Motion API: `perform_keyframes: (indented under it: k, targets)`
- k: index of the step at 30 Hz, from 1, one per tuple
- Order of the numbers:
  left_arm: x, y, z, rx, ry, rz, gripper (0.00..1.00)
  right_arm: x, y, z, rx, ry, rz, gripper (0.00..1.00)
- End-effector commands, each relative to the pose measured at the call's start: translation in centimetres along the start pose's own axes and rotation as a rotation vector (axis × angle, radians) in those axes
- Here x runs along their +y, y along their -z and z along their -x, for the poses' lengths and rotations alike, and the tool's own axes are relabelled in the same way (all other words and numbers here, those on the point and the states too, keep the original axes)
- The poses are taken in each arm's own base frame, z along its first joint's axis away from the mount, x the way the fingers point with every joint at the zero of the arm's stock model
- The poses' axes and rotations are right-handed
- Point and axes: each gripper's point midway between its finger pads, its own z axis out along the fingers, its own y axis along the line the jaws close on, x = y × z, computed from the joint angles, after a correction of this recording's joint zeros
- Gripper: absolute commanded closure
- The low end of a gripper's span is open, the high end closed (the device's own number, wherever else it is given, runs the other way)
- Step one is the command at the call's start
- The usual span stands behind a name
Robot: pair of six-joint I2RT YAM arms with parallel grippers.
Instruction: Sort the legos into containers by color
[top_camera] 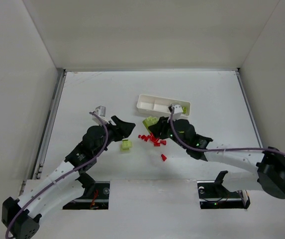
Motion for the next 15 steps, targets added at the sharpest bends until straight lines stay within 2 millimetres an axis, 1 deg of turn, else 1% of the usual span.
perform_keyframes:
  k: [1, 4, 9, 12, 15]
  targets:
    - [-5.4, 0.2, 2.7, -0.102, 0.1, -0.189, 0.38, 2.0, 1.2, 2.3, -0.046, -0.171, 0.121, 0.71]
    - [-6.8, -0.3, 2.8, -0.129, 0.161, -0.259, 0.33, 2.7, 2.1, 3.7, -0.066, -0.263, 0.181, 0.71]
    - [-8.2, -1.0, 3.4, -0.205, 0.272, -0.358, 0.3, 4.1, 3.3, 5.2, -0.076, -0.414, 0.293, 0.71]
    - [-8.2, -1.4, 3.5, -0.228, 0.315, -0.373, 0.31, 5.1, 4.2, 6.0, -0.097, -0.484, 0.37, 0.71]
    - [-7.4, -1.7, 3.6, -0.249, 0.36, -0.352, 0.33, 5.2, 5.0, 6.7, -0.117, -0.561, 0.413, 0.71]
